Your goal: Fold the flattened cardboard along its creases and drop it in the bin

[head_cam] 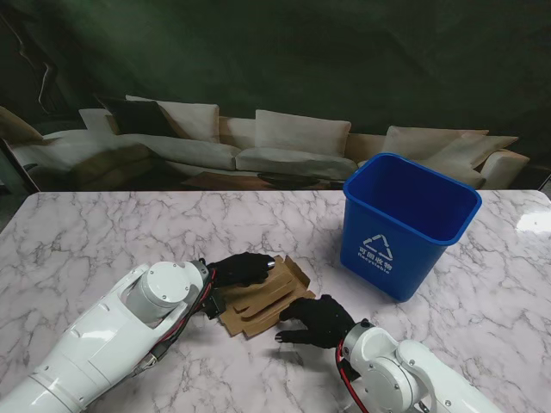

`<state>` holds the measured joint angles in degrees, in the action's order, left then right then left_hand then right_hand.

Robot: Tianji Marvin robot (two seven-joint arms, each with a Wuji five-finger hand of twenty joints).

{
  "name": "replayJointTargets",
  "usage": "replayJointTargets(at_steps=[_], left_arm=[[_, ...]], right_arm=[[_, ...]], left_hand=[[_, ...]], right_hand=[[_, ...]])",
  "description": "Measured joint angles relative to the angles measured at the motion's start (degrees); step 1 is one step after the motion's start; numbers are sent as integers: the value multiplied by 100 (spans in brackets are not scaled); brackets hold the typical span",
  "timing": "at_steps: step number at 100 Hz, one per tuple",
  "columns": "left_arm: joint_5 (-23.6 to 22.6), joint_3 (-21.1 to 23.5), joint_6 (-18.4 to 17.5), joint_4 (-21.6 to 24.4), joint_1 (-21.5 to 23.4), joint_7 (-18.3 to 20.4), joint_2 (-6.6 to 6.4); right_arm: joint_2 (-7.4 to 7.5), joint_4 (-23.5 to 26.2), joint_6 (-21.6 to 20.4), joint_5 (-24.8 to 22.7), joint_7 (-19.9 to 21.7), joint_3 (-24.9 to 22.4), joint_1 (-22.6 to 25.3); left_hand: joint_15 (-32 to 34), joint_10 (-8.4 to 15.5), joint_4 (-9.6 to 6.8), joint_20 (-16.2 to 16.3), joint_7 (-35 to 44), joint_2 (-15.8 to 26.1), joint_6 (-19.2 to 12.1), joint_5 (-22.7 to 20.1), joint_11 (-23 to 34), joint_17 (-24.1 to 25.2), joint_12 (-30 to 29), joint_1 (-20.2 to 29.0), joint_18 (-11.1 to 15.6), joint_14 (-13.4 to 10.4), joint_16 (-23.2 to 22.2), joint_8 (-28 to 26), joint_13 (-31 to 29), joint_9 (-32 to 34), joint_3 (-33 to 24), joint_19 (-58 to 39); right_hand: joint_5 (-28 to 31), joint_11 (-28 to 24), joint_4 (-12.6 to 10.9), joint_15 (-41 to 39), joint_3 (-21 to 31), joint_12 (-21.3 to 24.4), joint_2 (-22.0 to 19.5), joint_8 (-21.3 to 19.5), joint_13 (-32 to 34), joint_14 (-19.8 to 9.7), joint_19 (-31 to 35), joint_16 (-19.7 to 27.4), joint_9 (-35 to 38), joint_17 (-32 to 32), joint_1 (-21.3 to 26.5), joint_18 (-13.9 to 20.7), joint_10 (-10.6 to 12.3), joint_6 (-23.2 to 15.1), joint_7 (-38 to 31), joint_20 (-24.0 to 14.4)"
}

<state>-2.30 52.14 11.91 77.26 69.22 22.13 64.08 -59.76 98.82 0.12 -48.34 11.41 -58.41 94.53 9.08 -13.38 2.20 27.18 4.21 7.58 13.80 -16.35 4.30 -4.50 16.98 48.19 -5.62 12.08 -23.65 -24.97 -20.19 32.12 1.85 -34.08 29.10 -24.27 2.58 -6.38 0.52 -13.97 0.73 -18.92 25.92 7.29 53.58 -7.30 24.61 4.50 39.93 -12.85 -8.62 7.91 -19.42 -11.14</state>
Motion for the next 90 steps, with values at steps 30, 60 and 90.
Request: replayJointTargets(at_steps=[30,60,90], left_arm=[[0,-56,-19,-57,-70,-3,4],[84,-45,-9,-75,-72,-12,8],[108,-9,-13,-81,-53,-4,14]], right_arm=[[-21,111,-436,-229,-614,-24,54],[45,-470,-434,-128,-121,638,-701],[73,-704,-437,-98,-4,812,-867]], left_hand=[[1,0,0,5,0,0,-1,0,0,8,0,0,0,-1,0,1,0,0,0,0],[1,0,0,6,0,1,-1,0,0,18,0,0,-3,0,0,2,2,0,0,7],[1,-2,0,7,0,1,-1,0,0,12,0,0,-1,2,4,2,3,0,0,49]], right_hand=[[48,148,0,128,107,48,5,-60,-258,-253,-186,8,24,-118,-49,-54,76,0,-58,-137],[-1006,1600,0,606,160,710,6,251,-952,-528,-1245,463,-621,-509,-155,492,221,-1,485,564],[-1129,650,0,607,261,209,6,292,-946,-521,-1354,466,-252,-570,-251,493,212,-1,255,753]])
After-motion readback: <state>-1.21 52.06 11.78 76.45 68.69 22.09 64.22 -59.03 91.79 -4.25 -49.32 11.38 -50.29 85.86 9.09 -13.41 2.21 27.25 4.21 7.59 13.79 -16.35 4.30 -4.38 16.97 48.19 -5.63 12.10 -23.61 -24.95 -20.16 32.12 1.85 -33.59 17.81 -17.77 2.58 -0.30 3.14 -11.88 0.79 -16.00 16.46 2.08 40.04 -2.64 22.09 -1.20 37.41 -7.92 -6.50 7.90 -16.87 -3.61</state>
